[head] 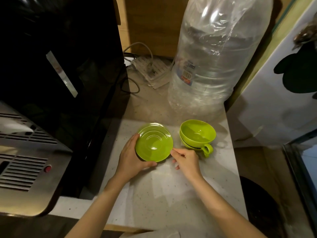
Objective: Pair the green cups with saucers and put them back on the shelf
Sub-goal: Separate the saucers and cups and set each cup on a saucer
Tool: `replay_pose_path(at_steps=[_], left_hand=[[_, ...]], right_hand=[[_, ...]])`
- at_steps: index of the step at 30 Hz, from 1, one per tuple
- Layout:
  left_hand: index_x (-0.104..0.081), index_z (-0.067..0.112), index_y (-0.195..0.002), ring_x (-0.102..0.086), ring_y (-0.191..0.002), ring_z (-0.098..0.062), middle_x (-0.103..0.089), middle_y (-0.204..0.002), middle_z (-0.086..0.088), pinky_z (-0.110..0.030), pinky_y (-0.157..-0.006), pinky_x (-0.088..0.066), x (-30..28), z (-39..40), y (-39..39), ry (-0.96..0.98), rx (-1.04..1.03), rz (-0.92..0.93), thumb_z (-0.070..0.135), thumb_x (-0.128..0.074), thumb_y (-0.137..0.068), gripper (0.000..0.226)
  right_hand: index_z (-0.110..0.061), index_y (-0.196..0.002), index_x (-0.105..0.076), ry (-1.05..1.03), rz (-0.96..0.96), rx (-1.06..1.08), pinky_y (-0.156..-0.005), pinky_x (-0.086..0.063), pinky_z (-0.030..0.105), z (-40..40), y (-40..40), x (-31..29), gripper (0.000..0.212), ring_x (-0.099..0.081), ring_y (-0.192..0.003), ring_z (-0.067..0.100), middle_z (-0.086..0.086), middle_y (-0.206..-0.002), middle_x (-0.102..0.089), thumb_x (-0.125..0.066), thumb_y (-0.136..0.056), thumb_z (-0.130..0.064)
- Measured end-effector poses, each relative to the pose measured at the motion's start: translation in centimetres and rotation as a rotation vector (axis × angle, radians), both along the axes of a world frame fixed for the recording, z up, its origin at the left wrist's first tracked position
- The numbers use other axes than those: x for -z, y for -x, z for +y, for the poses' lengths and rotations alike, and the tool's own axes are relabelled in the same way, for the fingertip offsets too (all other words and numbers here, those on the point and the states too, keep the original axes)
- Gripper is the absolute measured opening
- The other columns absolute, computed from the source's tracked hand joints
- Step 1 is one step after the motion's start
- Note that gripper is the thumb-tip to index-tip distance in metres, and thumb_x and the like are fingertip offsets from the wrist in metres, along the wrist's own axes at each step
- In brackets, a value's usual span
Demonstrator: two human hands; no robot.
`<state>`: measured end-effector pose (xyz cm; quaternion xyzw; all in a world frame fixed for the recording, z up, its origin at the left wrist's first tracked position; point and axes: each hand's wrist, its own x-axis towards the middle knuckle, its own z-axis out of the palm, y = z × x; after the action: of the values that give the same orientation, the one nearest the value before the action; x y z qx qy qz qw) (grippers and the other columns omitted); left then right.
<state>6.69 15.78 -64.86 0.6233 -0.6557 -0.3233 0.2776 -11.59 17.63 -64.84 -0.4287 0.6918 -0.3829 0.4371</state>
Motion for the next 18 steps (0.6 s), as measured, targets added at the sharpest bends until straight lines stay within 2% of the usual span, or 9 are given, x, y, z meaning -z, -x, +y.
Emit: replay_pose_path(at_steps=[3,6,9,14,16,18], left_hand=[[-0.029,0.021,-0.140,-0.034,-0.134,-0.018,-0.036,-0.147,-0.001,-0.033,-0.108,-0.030,-0.4,1.5,-0.2,-0.009,0.009,0.001,0.037,-0.089,-0.041,0.117],[-0.030,0.020,-0.139,-0.033,-0.134,-0.017,-0.036,-0.147,-0.001,-0.025,-0.106,-0.026,-0.6,3.1,-0.5,0.019,0.022,-0.015,0.038,-0.089,-0.041,0.117],[-0.031,0.018,-0.139,-0.034,-0.134,-0.018,-0.037,-0.147,-0.002,-0.028,-0.108,-0.028,-0.5,4.8,-1.1,0.001,0.034,-0.053,0.039,-0.089,-0.040,0.117],[-0.033,0.016,-0.138,-0.040,-0.131,-0.019,-0.043,-0.143,-0.005,-0.029,-0.107,-0.030,0.2,8.3,-2.6,-0.009,0.073,-0.091,0.060,-0.076,-0.039,0.116],[-0.036,0.013,-0.136,-0.042,-0.129,-0.020,-0.046,-0.141,-0.008,-0.028,-0.106,-0.030,0.3,9.1,-3.1,-0.005,0.078,-0.102,0.060,-0.073,-0.038,0.115],[-0.038,0.012,-0.135,-0.043,-0.127,-0.019,-0.048,-0.139,-0.008,-0.027,-0.105,-0.030,0.2,9.6,-3.4,-0.005,0.078,-0.107,0.058,-0.073,-0.036,0.114]], right_hand=[[0.000,-0.095,-0.071,-0.003,-0.055,0.001,-0.035,-0.044,0.014,1.1,0.3,-0.1,0.018,-0.059,-0.044,0.000,0.005,-0.068,-0.066,-0.066,-0.080,-0.008],[-0.006,-0.079,-0.073,-0.035,-0.110,-0.014,-0.035,-0.044,0.016,2.2,0.5,-0.3,0.005,-0.057,-0.040,0.004,0.003,-0.056,-0.063,-0.069,-0.077,-0.009],[-0.009,-0.061,-0.069,-0.068,-0.084,-0.026,-0.036,-0.043,0.016,3.5,0.6,0.0,0.017,-0.053,-0.038,0.008,0.002,-0.046,-0.059,-0.069,-0.077,-0.013],[-0.003,-0.060,-0.072,-0.133,0.081,-0.172,-0.042,-0.036,0.014,6.1,0.1,0.4,0.024,-0.043,-0.033,0.001,-0.005,-0.034,-0.053,-0.070,-0.075,-0.022],[0.002,-0.064,-0.071,-0.130,0.121,-0.200,-0.047,-0.037,0.018,6.9,-0.2,0.5,0.026,-0.044,-0.036,0.002,0.006,-0.037,-0.056,-0.071,-0.074,-0.022],[0.005,-0.064,-0.069,-0.113,0.133,-0.217,-0.052,-0.038,0.024,7.7,-0.6,0.5,0.029,-0.047,-0.041,0.010,0.017,-0.043,-0.057,-0.071,-0.074,-0.022]])
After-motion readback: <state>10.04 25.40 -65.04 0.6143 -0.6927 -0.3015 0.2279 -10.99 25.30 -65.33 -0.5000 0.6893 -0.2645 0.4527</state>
